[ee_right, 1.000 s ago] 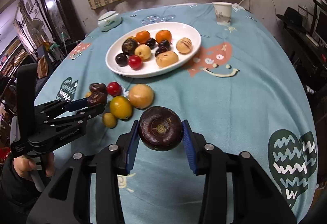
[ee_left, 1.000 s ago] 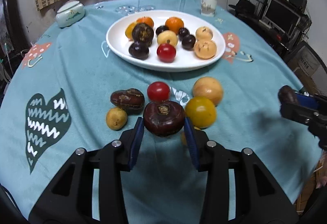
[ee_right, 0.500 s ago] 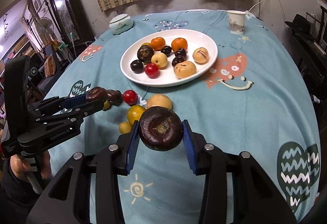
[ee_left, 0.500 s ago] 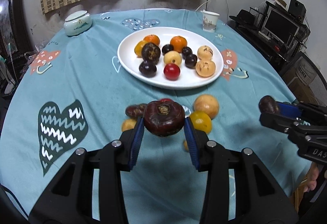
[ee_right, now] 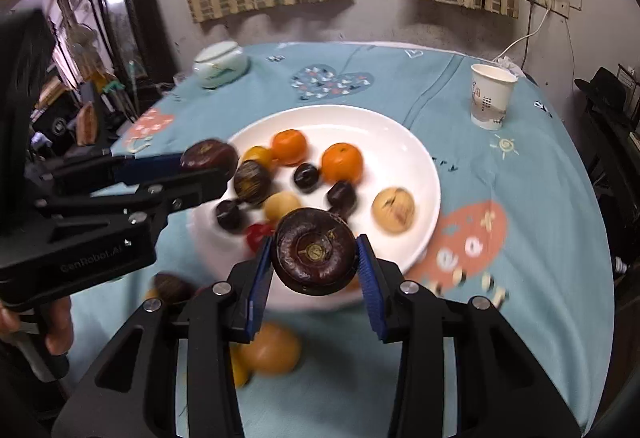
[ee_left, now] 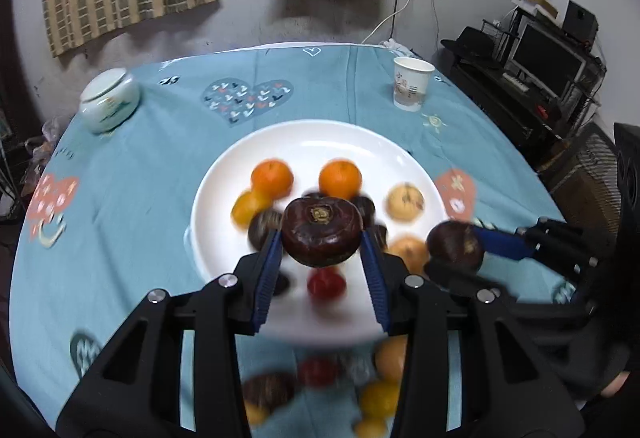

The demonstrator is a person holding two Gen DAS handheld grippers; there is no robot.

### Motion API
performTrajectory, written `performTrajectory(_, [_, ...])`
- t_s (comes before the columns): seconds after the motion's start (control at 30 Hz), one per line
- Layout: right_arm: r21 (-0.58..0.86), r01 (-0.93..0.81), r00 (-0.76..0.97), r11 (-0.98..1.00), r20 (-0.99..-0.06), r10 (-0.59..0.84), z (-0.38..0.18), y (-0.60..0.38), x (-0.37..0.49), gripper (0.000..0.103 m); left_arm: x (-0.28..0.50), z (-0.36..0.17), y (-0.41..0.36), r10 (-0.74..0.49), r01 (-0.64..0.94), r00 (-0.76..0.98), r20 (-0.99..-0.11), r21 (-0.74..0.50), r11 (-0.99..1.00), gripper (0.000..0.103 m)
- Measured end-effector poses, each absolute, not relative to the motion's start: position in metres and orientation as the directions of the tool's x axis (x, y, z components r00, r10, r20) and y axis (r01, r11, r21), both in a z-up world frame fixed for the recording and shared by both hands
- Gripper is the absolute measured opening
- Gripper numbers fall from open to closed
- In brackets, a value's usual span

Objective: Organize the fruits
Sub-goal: 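Carry both dark brown fruits onto the white plate and release them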

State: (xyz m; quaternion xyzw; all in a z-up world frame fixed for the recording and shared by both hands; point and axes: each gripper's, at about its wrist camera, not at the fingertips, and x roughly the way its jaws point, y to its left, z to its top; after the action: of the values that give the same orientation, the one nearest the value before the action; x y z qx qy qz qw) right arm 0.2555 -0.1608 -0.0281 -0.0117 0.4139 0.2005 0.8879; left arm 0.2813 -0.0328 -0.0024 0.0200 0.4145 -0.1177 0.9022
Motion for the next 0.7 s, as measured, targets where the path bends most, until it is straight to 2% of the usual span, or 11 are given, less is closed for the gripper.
performTrajectory(0.13, [0.13,-0.353,0.548,0.927,-0.774,0.317,-0.047,-0.161,0.286,0.041,0.316,-0.014,-0.045,-0.183,0.233,0.608,-0.773,-0.047,0.971,0.041])
performTrajectory(0.37, [0.104,-0.357,0.55,0.928,-0.78,0.298,-0.056,-0.159,0.304,0.042,0.347,-0.033,-0.051,-0.185,0.237,0.577,-0.795,-0.053,0.97,0.042])
performTrajectory(0.4, [0.094,-0.364,0.555,0.927,-0.777,0.297,-0.056,-0.157,0.307,0.045,0.349,-0.035,-0.051,-0.179,0.235,0.573,-0.8,-0.049,0.971,0.044])
performTrajectory(0.43, [0.075,-0.372,0.562,0.925,-0.775,0.288,-0.055,-0.154,0.309,0.05,0.353,-0.035,-0.051,-0.171,0.226,0.578,-0.798,-0.044,0.973,0.055])
performTrajectory(0.47, [0.041,-0.375,0.58,0.926,-0.769,0.269,-0.054,-0.151,0.31,0.062,0.356,-0.033,-0.05,-0.162,0.216,0.587,-0.793,-0.04,0.976,0.063])
performTrajectory(0.5, [-0.001,-0.374,0.616,0.927,-0.748,0.247,-0.052,-0.148,0.31,0.064,0.357,-0.03,-0.048,-0.158,0.206,0.599,-0.785,-0.04,0.978,0.072])
performTrajectory(0.57, [-0.028,-0.379,0.638,0.925,-0.732,0.239,-0.048,-0.146,0.311,0.064,0.356,-0.02,-0.042,-0.156,0.192,0.618,-0.77,-0.044,0.98,0.073])
performTrajectory(0.7, [0.012,-0.389,0.626,0.921,-0.73,0.274,-0.035,-0.155,0.296,0.064,0.334,0.003,-0.024,-0.162,0.181,0.655,-0.738,-0.054,0.982,0.073])
